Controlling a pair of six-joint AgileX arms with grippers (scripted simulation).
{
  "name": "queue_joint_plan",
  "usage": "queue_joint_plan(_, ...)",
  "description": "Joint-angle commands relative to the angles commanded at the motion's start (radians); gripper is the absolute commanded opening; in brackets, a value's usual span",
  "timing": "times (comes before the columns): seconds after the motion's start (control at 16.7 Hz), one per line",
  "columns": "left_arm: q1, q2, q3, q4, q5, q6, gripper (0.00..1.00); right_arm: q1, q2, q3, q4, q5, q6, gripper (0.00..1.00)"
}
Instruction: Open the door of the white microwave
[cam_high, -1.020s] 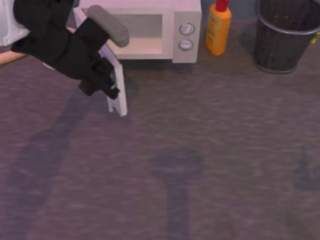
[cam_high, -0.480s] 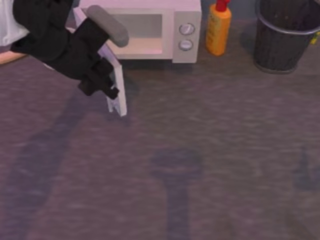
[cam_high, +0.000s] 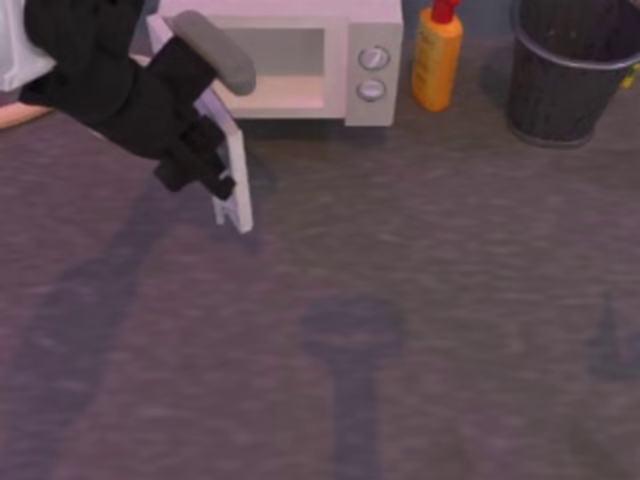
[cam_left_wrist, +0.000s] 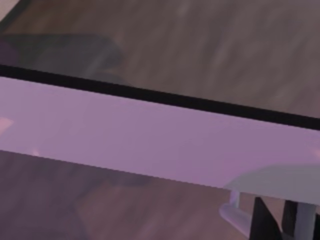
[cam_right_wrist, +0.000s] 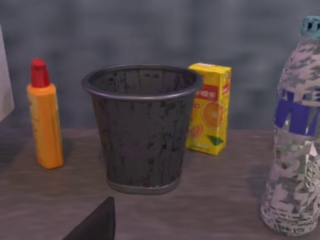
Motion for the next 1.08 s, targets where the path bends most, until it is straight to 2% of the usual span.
queue_joint_plan(0.48, 0.079, -0.010, 0.002, -0.066, 0.081, 0.193, 0.00, 0.000, 0.000, 0.000, 0.000, 0.000, 0.000, 1.00)
queue_joint_plan(1.08, 0.080, -0.010, 0.002, -0.067, 0.081, 0.195, 0.00, 0.000, 0.000, 0.000, 0.000, 0.000, 0.000, 1.00)
